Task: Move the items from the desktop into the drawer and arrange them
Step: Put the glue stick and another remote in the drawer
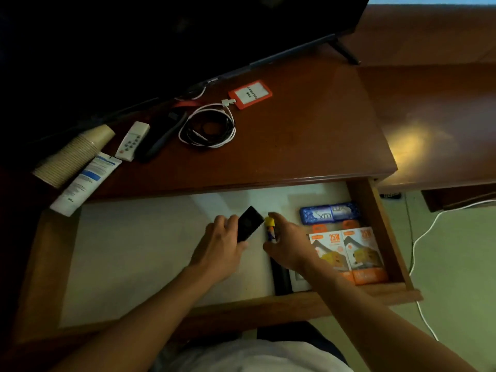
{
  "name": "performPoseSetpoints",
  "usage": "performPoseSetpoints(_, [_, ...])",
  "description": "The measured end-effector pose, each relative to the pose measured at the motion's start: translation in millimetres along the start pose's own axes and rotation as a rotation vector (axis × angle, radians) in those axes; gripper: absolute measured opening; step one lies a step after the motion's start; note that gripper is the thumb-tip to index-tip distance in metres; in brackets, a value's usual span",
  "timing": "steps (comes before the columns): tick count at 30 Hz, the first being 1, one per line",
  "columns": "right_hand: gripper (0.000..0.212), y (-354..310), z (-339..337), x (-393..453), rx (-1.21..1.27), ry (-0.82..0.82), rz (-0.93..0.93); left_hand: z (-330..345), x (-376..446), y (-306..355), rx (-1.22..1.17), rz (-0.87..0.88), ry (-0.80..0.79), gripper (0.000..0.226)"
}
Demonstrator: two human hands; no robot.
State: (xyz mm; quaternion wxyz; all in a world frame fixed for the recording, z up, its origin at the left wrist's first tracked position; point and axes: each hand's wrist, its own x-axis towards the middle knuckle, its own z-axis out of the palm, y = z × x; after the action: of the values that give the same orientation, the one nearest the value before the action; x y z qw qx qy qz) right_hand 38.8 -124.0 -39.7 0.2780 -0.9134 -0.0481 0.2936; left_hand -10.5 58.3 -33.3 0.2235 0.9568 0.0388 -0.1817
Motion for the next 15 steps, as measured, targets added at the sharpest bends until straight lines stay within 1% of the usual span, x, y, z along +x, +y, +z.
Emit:
performPoseSetpoints(2, [0.078,3.8,13.4,0.6,-0.051,-0.041,0.027,18.5,4.6,-8.5,-0.031,-0.086,-0.074,0.049])
performPoseSetpoints(4, [0.078,4.6,25.5,2.4,-0.094,-0.075,0.049,32.3,10.1,-12.9,-0.064,-0.160,-0.107,0.048])
performPoseSetpoints(7, [0.072,6.3,37.3,3.7,-0.256,-0.123,0.065,50.1,16.7,-12.5,-0.134,-0.274,-0.150,0.058])
performPoseSetpoints(10, [0.065,6.2,41.7,3.6,-0.384,-0.141,0.030,65.2,20.6,-8.8,-0.204,-0.386,-0.161,0.064])
performPoseSetpoints(13, [0.065,8.6,46.5,4.4,-0.466,-0.154,-0.022,73.9,20.8,-7.9,-0.239,-0.430,-0.128,0.064])
performPoseSetpoints(15, [0.062,12.2,48.0,5.5,-0.514,-0.156,-0.051,75.4,20.0,-10.4,-0.263,-0.422,-0.127,0.060])
